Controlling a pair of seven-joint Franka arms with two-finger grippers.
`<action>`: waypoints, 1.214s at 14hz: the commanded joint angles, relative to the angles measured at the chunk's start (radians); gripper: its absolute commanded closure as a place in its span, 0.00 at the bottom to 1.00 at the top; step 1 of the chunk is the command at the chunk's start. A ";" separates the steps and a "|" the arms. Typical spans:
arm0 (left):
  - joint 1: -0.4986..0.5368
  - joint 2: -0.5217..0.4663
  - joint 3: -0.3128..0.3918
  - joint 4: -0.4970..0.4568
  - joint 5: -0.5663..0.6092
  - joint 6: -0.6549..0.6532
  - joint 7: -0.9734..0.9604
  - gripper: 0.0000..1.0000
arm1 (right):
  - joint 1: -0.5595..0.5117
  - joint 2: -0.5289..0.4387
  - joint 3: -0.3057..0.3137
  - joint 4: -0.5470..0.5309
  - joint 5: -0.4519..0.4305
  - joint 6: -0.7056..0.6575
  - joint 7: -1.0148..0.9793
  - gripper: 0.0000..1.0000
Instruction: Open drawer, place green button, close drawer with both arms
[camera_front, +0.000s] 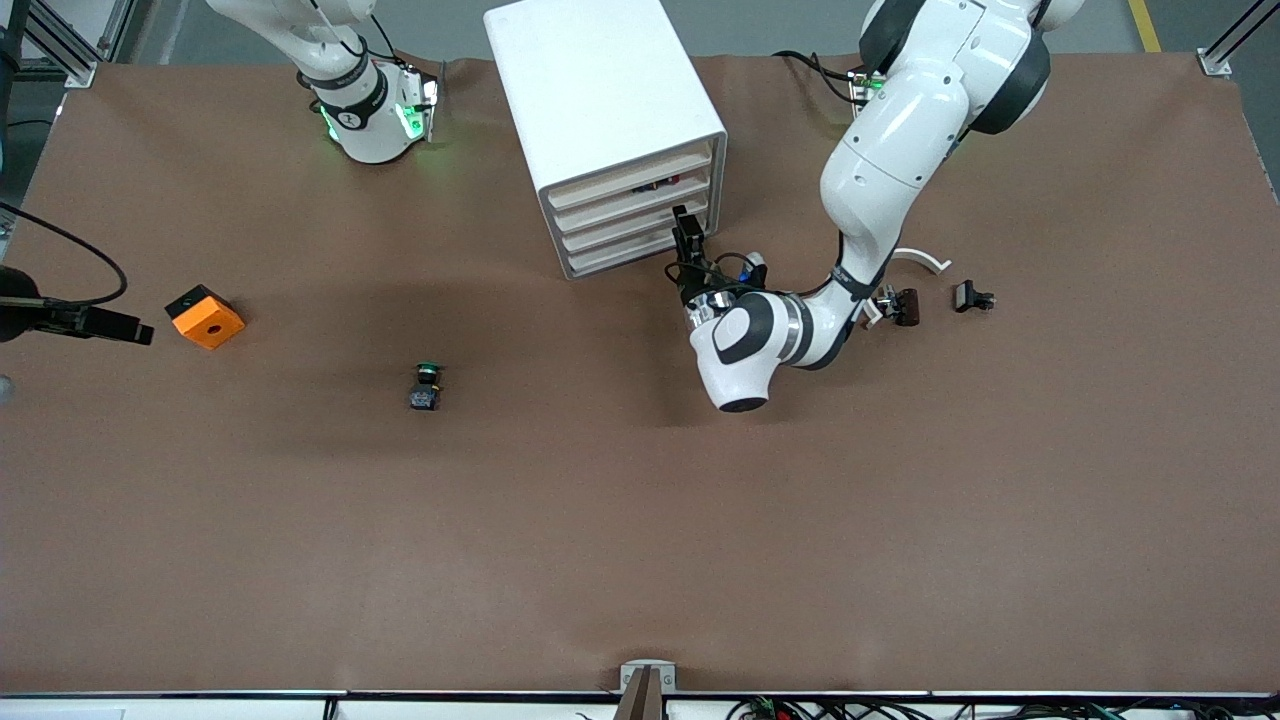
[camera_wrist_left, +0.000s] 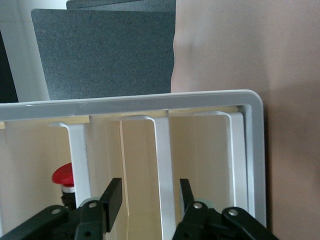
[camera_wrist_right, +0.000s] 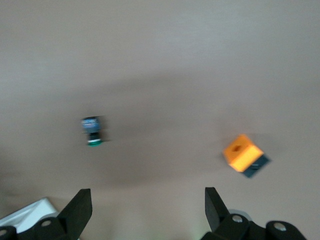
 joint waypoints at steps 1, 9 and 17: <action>-0.013 0.006 -0.005 0.002 0.013 -0.013 -0.014 0.49 | 0.007 0.012 0.001 0.006 0.063 0.021 0.017 0.00; -0.014 0.029 -0.004 0.006 0.017 -0.013 -0.019 0.65 | 0.212 0.037 -0.002 -0.221 0.000 0.349 0.028 0.00; -0.034 0.045 -0.004 0.010 0.014 -0.013 -0.021 0.80 | 0.321 0.101 -0.002 -0.481 -0.037 0.768 0.204 0.00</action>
